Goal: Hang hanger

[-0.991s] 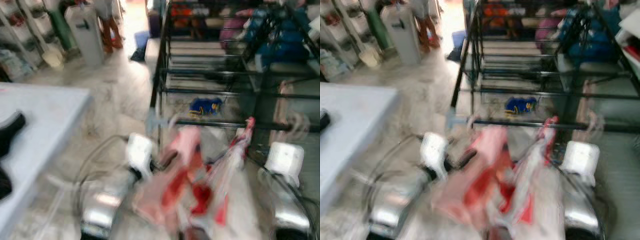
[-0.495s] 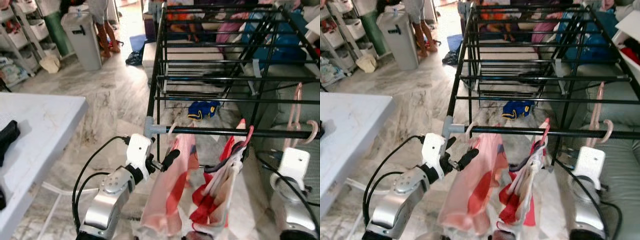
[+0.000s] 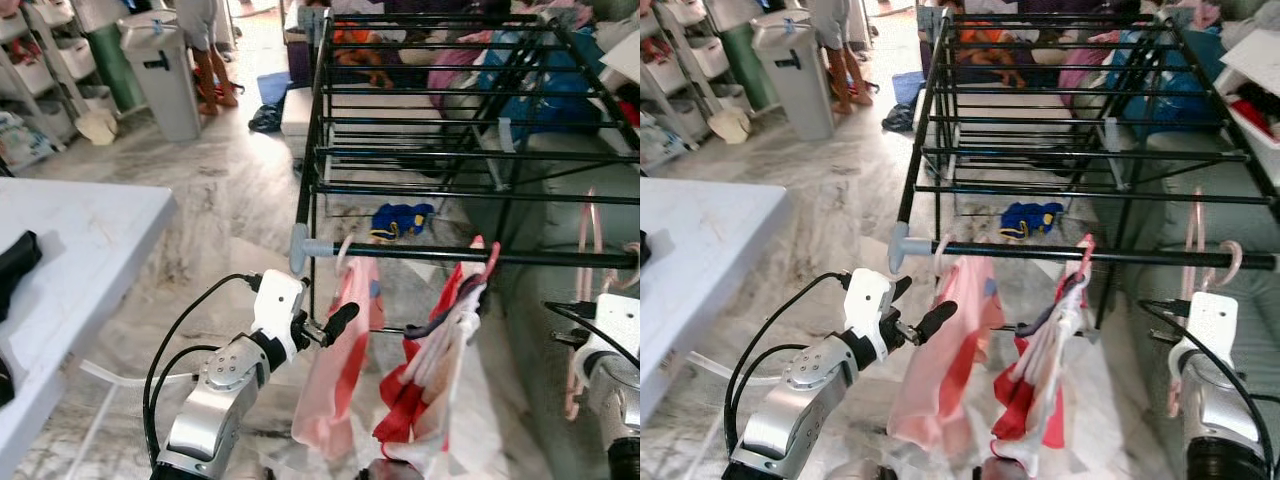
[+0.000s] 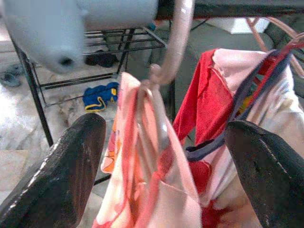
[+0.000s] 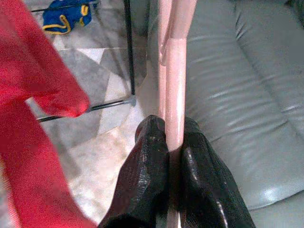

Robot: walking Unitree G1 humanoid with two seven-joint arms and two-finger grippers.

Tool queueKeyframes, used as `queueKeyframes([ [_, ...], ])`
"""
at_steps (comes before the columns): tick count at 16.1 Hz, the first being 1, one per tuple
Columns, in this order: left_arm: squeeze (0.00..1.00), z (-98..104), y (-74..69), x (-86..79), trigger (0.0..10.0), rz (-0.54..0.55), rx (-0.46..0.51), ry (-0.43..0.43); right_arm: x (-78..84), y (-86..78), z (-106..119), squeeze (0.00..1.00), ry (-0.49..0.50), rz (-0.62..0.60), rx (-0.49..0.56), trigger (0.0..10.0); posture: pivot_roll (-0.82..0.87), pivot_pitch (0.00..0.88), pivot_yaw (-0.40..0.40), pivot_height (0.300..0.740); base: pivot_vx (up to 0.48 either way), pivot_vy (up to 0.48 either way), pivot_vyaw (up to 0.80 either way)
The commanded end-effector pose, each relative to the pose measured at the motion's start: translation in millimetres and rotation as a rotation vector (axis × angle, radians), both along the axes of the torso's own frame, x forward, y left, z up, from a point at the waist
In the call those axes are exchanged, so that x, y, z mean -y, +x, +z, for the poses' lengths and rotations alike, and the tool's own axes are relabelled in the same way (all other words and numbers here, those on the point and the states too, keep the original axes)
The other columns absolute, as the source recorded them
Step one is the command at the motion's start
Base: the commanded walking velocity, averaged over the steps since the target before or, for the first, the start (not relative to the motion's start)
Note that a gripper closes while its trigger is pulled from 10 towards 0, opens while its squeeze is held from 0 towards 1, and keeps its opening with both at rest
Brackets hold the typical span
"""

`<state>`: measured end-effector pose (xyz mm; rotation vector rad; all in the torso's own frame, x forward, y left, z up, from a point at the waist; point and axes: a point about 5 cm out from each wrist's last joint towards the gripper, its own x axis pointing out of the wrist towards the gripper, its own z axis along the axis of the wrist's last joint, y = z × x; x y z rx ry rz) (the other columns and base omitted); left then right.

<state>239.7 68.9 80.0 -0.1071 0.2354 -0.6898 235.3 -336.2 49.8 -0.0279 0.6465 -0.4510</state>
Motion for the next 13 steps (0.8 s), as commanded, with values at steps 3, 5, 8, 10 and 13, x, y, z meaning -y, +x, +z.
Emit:
queueKeyframes([
  [3,0.0,1.0,-1.5,-0.7,10.0,0.003,0.001,0.02,-3.0,-9.6,-19.4,0.0,0.105,-0.031,-0.075,10.0,-0.06,0.0,0.004,0.74,0.0,0.0,0.0],
  [5,0.0,0.2,-2.7,-0.5,10.0,-0.006,-0.002,0.027,-2.9,-11.6,-18.9,1.0,0.108,-0.042,-0.056,10.0,-0.07,0.0,0.008,0.74,0.0,0.0,0.0],
  [8,0.0,-0.7,-3.2,0.2,10.0,-0.013,-0.005,0.034,-0.5,-12.9,-13.2,1.0,0.037,-0.042,-0.02,10.0,-0.07,0.0,0.01,0.74,0.0,0.0,0.0],
  [10,0.0,-1.2,-3.8,1.4,10.0,-0.018,-0.007,0.035,-1.3,-11.5,-4.1,1.0,-0.038,-0.036,0.025,10.0,-0.08,0.0,0.012,0.74,0.0,0.0,0.0],
  [13,0.0,-1.7,-4.2,2.2,10.0,-0.025,-0.01,0.037,-6.5,-12.4,5.3,1.0,-0.106,-0.05,0.075,10.0,-0.08,0.0,0.014,0.74,0.0,0.0,0.0],
])
